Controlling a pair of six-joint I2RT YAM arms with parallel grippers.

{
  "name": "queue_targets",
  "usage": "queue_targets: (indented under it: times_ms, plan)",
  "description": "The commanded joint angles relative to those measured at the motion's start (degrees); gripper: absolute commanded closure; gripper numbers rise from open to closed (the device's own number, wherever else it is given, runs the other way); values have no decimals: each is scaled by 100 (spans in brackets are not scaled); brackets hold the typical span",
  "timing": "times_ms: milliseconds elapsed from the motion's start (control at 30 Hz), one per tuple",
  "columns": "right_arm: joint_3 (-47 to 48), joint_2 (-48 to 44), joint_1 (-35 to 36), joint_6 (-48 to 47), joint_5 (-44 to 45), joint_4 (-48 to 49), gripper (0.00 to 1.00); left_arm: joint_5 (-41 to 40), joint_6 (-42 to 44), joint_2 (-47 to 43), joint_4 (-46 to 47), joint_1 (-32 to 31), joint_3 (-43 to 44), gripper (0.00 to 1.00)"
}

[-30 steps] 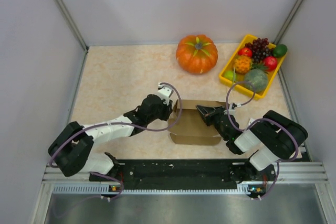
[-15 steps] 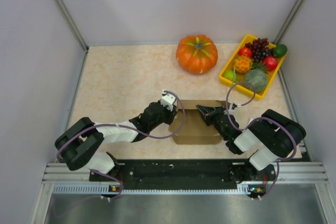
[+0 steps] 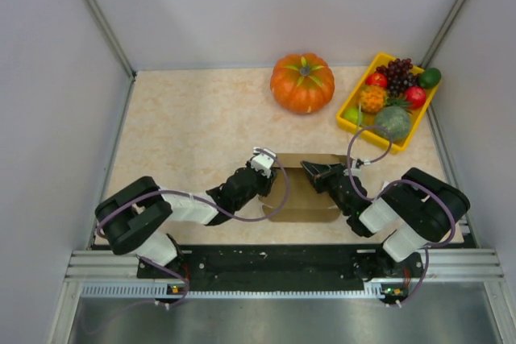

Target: Fold the paper box

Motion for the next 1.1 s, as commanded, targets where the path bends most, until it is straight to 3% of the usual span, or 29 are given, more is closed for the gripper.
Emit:
queue_targets:
  times_ms: [0,100,167,300,367,533,600,633,833,900,1067]
  plan:
    - [31,66,-4,-9,-149,495,100,-815,90,321,381,-16,252,64]
    - [58,31,5,26,-166,433,100,-1096,11,558,424,-34,419,65]
    - [84,-4,5,44,-184,363,100,-1367,-42,673,538,-51,446,55]
    - [119,-135,22,140,-149,100,100,-1834,-165,813,662,-104,586,53]
    - [172,-162,57,211,-140,-50,100,-2288,-244,997,697,-174,683,65]
    - [268,-136,180,492,-8,-199,100,-3415,-419,1620,776,-394,1104,83]
    - [339,-153,259,684,97,-462,100,-4019,-604,1753,505,-526,1402,100]
    - [374,-171,268,738,89,-577,100,-4128,-892,1884,303,-561,1517,100]
    - [576,-461,303,835,150,-1421,100,-4243,-1560,1948,12,-561,1431,100]
    - [550,-513,312,870,115,-1430,100,-4103,-1441,1895,525,-553,1186,100]
    - [523,-821,303,554,88,-1604,100,-2769,-1044,1464,829,-429,807,100]
